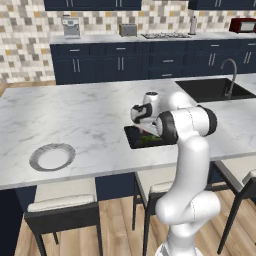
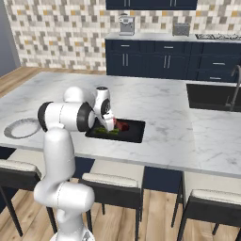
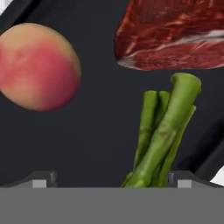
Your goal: Create a steak meal by picking up the steak and asparagus from the tray and placing them on the plate. Leave the peach on the tray.
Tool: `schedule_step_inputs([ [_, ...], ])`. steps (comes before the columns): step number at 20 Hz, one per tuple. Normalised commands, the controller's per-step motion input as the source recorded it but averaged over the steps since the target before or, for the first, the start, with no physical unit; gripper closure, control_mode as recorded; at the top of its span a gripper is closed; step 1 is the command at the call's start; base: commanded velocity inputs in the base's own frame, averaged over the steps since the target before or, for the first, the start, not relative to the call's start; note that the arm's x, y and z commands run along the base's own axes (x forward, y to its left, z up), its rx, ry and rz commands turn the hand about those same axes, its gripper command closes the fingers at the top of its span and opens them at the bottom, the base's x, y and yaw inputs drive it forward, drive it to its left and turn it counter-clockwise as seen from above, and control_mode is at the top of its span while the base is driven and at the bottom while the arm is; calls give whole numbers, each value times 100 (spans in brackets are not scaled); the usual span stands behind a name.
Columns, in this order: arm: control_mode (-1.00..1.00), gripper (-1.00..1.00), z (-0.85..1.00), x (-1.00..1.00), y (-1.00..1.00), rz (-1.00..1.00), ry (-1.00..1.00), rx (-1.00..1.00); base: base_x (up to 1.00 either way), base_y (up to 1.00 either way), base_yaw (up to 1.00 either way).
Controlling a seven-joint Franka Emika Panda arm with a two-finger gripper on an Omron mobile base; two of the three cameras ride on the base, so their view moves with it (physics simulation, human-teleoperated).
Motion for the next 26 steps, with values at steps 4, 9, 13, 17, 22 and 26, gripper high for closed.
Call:
schedule_step_inputs([
  [4,-100,-100,-46,-49,1,-14,-27,0,0,0,0],
  [9,-100,-100,-34,-35,15,-10,-7,0,0,0,0],
  [13,-100,100,-22,3,17,-2,0,0,0,0,0],
  [17,-100,100,0,0,0,0,0,0,0,0,0],
  [22,-100,100,51,-1,11,4,-1,0,0,0,0],
  [26,-100,100,74,-3,52,8,-5,-1,0,0,0],
])
